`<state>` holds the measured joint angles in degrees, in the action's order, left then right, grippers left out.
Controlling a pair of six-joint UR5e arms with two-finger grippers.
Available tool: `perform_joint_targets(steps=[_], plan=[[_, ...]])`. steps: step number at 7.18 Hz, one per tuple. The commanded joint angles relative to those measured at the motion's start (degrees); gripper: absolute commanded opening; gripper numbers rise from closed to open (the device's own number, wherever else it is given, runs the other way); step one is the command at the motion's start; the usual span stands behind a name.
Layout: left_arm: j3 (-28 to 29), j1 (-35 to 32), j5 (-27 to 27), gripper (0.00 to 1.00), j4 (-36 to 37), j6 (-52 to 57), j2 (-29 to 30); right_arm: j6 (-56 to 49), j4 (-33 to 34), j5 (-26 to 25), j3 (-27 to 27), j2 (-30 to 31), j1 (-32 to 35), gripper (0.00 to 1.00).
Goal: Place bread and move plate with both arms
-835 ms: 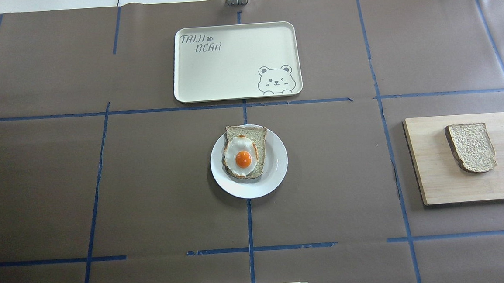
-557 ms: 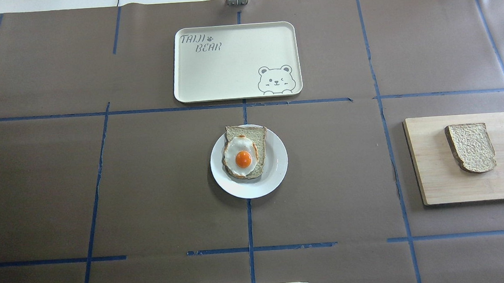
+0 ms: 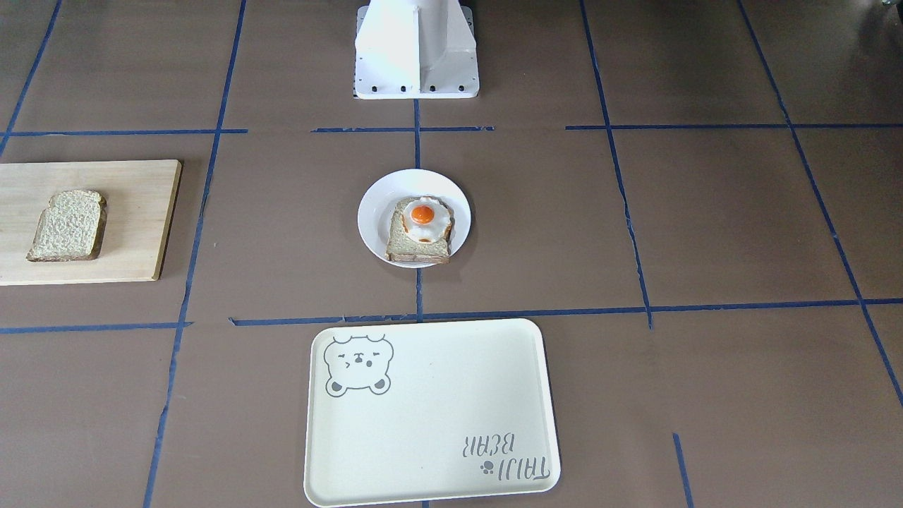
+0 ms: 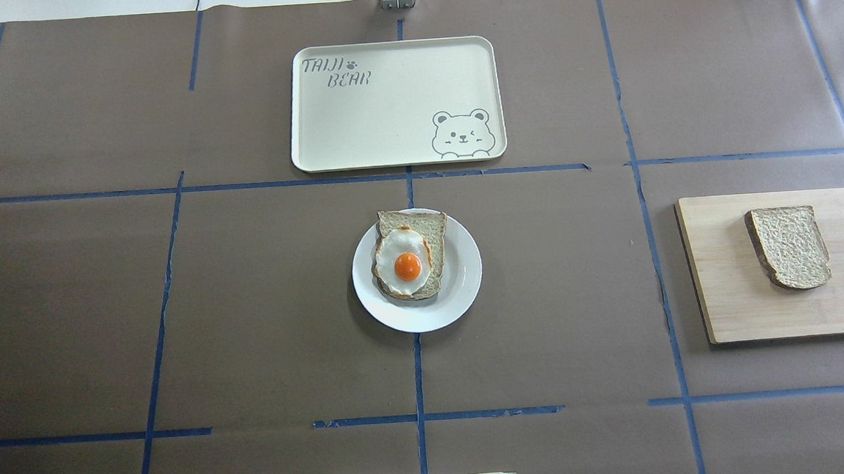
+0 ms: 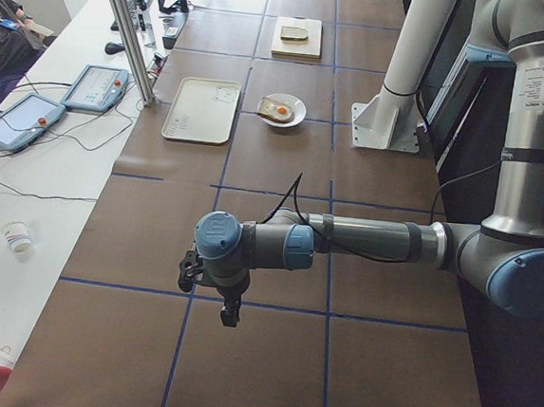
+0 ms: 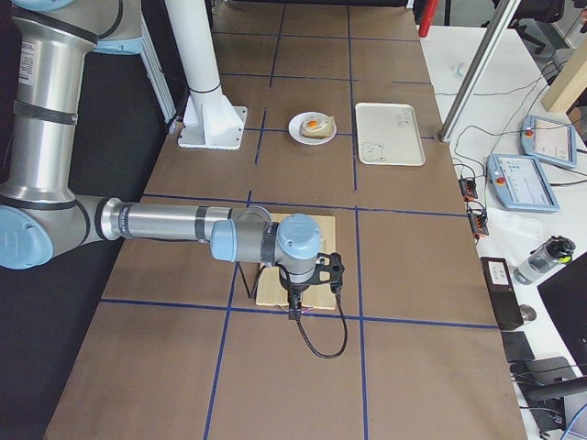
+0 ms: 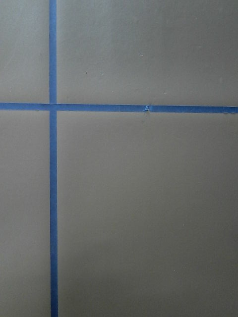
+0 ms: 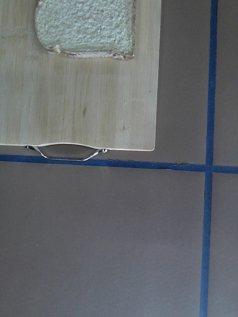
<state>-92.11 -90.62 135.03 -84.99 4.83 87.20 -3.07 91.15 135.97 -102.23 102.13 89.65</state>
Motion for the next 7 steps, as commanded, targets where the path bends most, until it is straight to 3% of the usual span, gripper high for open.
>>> perform_joint_targets(steps=[1, 3, 5, 6, 7], plan=[[-0.1, 0.0, 0.1, 1.00, 0.0, 0.0, 0.1, 0.0, -0.2, 1.0, 0.0, -0.4, 0.0, 1.00], [-0.1, 0.0, 0.1, 1.00, 0.0, 0.0, 0.0, 0.0, 0.0, 1.0, -0.3, -4.0, -0.2, 1.00], [-0.5, -0.1, 0.1, 1.00, 0.0, 0.0, 0.0, 0.0, -0.6, 1.1, 2.6, -5.4, -0.2, 1.00], [-0.5, -0.1, 0.0, 1.00, -0.1, 0.0, 0.0, 5.4, -2.2, 1.1, 2.3, -5.3, -0.3, 1.00], [-0.5, -0.1, 0.0, 1.00, -0.1, 0.0, 0.0, 12.5, -10.9, 1.2, 3.1, -3.4, -2.3, 1.00]])
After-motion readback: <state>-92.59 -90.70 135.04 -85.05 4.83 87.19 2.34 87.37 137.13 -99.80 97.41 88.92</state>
